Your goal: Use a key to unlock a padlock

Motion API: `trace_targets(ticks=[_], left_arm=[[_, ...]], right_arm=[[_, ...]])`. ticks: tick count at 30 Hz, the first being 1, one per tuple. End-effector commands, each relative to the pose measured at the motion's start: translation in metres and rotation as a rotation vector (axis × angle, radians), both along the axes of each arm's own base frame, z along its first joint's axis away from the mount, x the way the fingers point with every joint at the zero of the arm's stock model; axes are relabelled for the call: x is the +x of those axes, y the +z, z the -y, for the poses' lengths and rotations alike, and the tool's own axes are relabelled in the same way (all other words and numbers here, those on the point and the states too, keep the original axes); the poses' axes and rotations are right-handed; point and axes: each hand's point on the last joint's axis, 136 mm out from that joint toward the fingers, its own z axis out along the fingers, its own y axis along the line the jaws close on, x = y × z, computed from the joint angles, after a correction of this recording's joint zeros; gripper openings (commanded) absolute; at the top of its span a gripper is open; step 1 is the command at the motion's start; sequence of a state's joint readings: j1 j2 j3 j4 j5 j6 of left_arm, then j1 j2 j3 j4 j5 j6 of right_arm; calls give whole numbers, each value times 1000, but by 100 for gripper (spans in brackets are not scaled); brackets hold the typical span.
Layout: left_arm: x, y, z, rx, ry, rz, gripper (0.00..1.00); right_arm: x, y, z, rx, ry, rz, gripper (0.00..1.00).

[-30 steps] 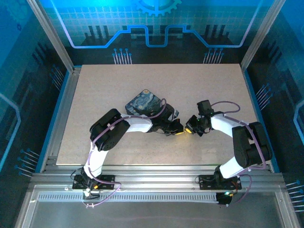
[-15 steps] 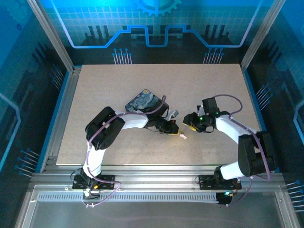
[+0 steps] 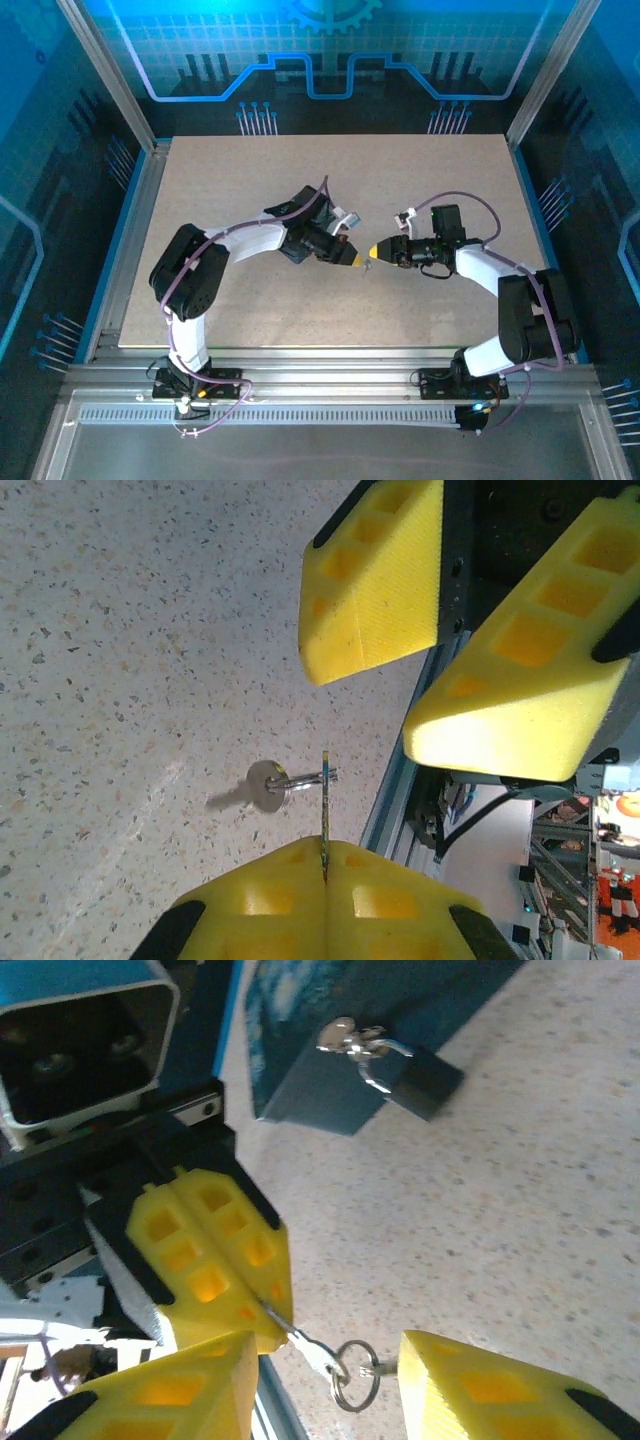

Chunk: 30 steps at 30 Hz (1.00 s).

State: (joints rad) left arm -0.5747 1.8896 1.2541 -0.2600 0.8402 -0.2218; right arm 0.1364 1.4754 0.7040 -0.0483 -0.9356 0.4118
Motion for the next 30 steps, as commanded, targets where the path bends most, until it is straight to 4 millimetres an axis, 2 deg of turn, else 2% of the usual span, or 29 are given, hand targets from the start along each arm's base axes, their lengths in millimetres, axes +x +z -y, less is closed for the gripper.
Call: trace_targets(ticks=[1,7,16,21,28,29,30], left_arm=[[-7,20,-8,-48,-39,22,0],[-6,25,-10,-67,-39,25,0],[-5,29,-9,-74,-35,26,0],[-7,29,-10,-80,-33,28,0],[-4,26,-12,-86,-22,19,0],[0,25,-15,-80,-6,18,2],[4,23,-17,-74,12,14,10]], right_arm=[[-6,15,-9,75,87,69,41],[-7,6,-14,72,108,39,40],[-13,13,-30,95,171,60,34],[-16,12,-32,110,186,57,25],[-20,22,-34,151,198,91,3],[-20,23,-33,154,195,96,0],[-21,24,-33,153,193,99,0]])
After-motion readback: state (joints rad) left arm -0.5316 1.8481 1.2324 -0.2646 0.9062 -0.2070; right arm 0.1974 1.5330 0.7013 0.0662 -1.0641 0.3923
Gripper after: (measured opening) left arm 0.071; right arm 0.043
